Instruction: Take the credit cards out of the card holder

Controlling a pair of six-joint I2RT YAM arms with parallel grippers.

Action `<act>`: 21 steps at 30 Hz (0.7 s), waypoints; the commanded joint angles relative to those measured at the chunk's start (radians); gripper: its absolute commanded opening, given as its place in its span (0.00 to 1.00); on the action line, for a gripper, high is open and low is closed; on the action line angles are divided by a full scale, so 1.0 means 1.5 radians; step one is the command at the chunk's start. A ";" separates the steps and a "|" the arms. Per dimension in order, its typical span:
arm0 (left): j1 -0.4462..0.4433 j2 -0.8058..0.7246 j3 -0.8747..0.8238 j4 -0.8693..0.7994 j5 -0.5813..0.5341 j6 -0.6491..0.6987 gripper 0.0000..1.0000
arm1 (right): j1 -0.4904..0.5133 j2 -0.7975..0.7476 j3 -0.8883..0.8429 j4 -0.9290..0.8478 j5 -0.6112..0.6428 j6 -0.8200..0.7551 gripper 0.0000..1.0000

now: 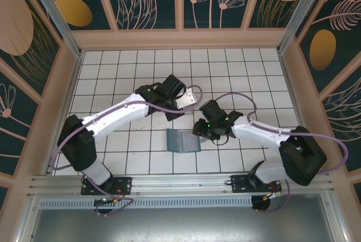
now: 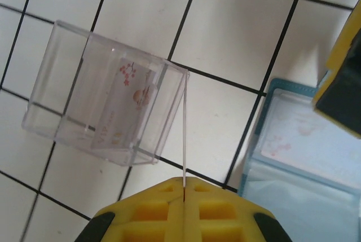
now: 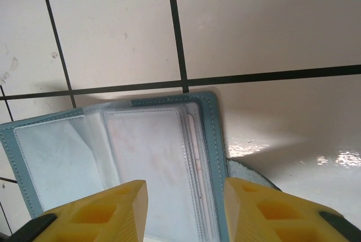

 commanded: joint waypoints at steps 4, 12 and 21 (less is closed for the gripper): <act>0.029 0.054 0.085 -0.082 0.049 0.181 0.00 | -0.013 -0.025 -0.010 -0.023 0.021 -0.007 0.41; 0.071 0.163 0.227 -0.195 0.066 0.261 0.00 | -0.016 -0.025 -0.012 -0.024 0.024 -0.003 0.41; 0.095 0.247 0.336 -0.268 0.109 0.316 0.00 | -0.020 -0.024 -0.028 -0.010 0.019 0.007 0.41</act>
